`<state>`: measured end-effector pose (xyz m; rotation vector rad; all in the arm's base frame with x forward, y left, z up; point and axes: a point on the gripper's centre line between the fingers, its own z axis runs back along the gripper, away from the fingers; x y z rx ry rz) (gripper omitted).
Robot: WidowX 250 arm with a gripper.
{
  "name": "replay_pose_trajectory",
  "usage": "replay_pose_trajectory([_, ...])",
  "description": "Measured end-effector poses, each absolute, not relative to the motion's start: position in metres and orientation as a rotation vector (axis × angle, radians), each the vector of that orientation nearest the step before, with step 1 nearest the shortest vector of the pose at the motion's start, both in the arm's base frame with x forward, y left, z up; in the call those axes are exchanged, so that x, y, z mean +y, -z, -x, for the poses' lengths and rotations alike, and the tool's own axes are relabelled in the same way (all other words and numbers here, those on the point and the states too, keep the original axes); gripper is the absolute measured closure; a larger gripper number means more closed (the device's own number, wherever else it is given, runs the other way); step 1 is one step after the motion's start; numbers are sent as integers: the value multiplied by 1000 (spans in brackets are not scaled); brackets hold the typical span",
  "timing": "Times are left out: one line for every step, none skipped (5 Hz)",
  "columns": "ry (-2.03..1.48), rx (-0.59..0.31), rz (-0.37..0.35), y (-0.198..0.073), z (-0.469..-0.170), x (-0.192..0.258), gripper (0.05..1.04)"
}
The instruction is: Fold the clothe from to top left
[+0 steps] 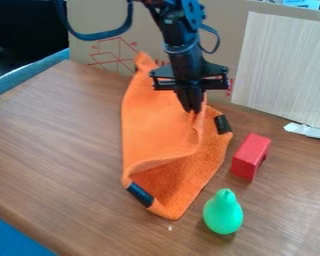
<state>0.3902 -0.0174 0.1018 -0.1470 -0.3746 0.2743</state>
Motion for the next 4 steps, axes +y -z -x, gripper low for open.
replay_pose_trajectory([-293,-378,127,-98,-393,-27,879])
replay_pose_trajectory([-299,-380,129,-98,-393,-36,597])
replay_pose_trajectory([-285,-363,142,-98,-391,-41,321])
replay_pose_trajectory([-256,-349,167,-104,-386,-46,84])
